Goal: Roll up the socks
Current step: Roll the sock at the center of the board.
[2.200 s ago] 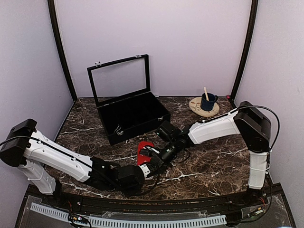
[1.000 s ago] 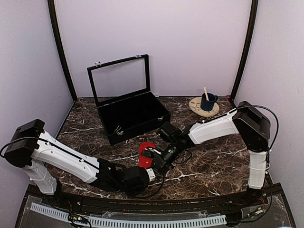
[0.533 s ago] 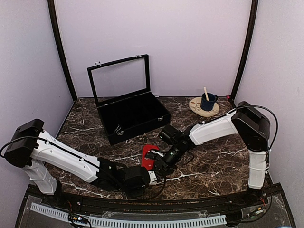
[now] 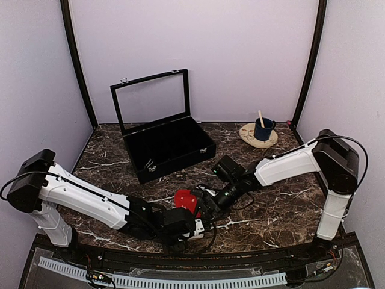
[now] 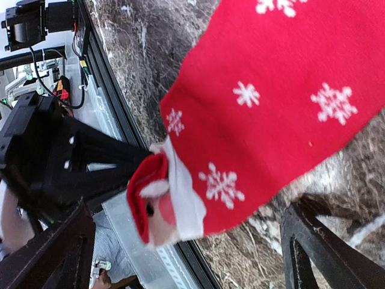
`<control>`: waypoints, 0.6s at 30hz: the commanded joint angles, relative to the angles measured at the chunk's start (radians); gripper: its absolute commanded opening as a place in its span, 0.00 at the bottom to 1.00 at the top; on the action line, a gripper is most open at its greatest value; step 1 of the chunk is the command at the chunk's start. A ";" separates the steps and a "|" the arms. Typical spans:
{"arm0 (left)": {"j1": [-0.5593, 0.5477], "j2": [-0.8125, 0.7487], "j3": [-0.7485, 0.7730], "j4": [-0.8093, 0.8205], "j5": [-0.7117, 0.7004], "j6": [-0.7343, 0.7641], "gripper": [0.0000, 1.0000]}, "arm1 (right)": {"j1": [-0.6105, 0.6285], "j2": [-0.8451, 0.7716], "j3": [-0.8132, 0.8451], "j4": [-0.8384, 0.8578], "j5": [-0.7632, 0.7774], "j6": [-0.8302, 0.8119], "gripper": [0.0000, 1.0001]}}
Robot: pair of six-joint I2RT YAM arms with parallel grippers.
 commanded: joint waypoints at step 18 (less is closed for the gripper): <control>0.089 -0.091 -0.072 -0.040 0.024 -0.122 0.00 | -0.017 -0.036 -0.230 0.061 0.194 -0.008 1.00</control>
